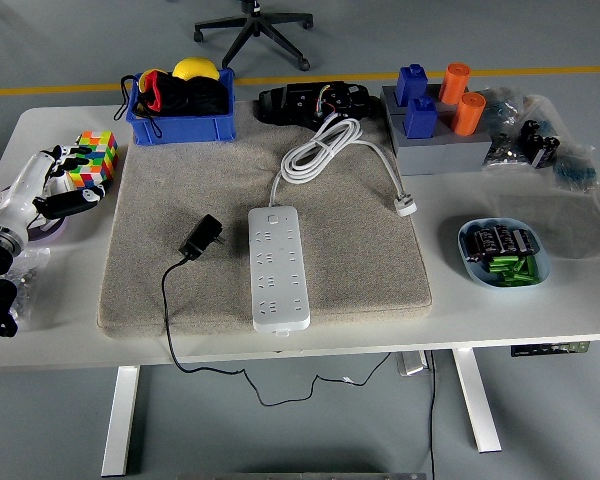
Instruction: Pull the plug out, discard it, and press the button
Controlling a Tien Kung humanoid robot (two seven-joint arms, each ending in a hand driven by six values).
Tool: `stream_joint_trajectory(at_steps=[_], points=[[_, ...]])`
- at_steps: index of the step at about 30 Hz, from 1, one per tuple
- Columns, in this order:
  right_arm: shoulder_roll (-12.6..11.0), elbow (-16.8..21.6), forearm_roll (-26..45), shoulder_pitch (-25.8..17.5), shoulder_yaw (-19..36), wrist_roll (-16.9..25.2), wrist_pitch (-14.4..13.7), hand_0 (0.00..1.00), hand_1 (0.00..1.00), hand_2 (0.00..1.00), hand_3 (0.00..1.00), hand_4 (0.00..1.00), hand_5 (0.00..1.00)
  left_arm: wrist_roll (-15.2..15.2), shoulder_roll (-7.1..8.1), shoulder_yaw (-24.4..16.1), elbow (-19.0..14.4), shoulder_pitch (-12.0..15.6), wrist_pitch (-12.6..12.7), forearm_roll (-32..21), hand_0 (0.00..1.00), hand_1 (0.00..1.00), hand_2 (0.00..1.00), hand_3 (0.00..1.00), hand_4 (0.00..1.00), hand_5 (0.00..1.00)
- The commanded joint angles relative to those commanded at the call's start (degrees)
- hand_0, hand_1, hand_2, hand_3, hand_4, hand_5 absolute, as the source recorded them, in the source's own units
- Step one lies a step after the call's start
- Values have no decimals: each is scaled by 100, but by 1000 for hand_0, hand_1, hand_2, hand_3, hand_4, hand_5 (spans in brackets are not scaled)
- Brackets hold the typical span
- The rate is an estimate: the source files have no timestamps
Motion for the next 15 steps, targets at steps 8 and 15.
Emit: stream_joint_trajectory(at_steps=[8,15], points=[[152,-16,-54,-48,177,50,-14,757,668,656,621,668,506,3,-14,-107,-52,136,-41,-24,827,820,763,809,767,323],[126,-21,-62,2,218,44,-62,757,668,655,620,668,506,15,-43,-176,-98,201,-91,-18,824,816,763,809,767,324]])
